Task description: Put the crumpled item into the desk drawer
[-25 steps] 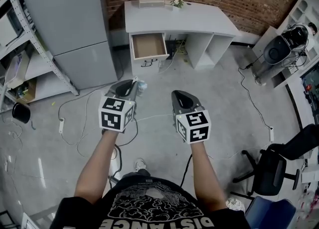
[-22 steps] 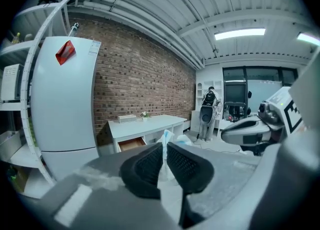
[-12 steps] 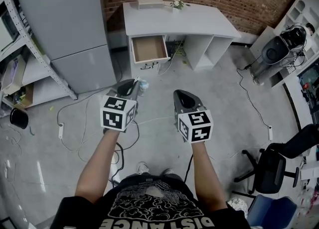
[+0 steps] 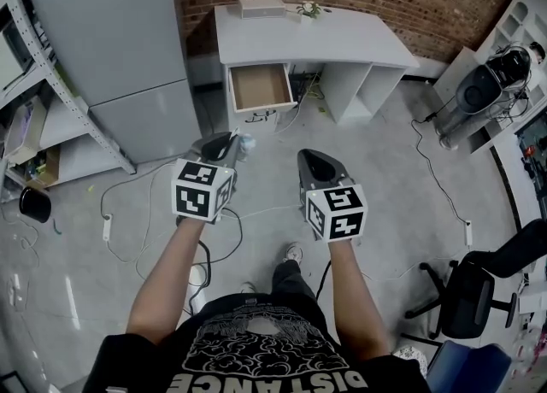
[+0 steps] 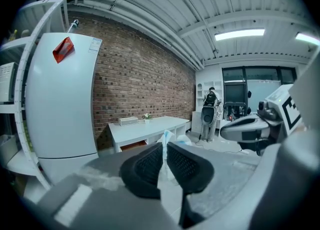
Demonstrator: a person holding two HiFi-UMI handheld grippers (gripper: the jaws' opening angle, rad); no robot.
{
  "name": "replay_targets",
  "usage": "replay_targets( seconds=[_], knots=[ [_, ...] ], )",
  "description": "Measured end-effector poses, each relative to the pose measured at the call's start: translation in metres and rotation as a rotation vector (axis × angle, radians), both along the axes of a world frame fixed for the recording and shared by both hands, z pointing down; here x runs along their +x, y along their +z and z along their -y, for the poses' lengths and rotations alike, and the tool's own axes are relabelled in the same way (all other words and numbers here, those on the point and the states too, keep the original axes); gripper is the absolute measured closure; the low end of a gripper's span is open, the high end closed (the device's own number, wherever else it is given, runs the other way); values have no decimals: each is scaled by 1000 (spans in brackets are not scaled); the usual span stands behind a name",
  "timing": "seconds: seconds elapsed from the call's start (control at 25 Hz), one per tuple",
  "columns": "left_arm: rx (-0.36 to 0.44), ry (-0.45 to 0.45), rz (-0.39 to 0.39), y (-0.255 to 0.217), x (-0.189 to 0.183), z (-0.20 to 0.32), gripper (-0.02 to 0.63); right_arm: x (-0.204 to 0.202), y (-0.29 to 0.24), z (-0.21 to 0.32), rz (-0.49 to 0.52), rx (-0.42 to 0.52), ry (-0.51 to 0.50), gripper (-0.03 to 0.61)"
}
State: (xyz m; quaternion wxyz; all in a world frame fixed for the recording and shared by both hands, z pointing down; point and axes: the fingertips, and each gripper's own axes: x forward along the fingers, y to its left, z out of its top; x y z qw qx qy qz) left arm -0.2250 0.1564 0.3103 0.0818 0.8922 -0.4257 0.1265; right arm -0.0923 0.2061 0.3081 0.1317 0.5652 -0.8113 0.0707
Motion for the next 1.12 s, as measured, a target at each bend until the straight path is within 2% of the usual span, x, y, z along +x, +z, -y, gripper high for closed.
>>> replay_targets(
  seconds=[0.44, 1.12],
  knots=[
    [6, -37, 26, 4, 29, 55, 584, 28, 6, 63, 12, 2, -53, 572],
    [-27, -142, 59, 8, 97, 159, 584, 99, 11, 187, 46, -33, -159, 574]
  ],
)
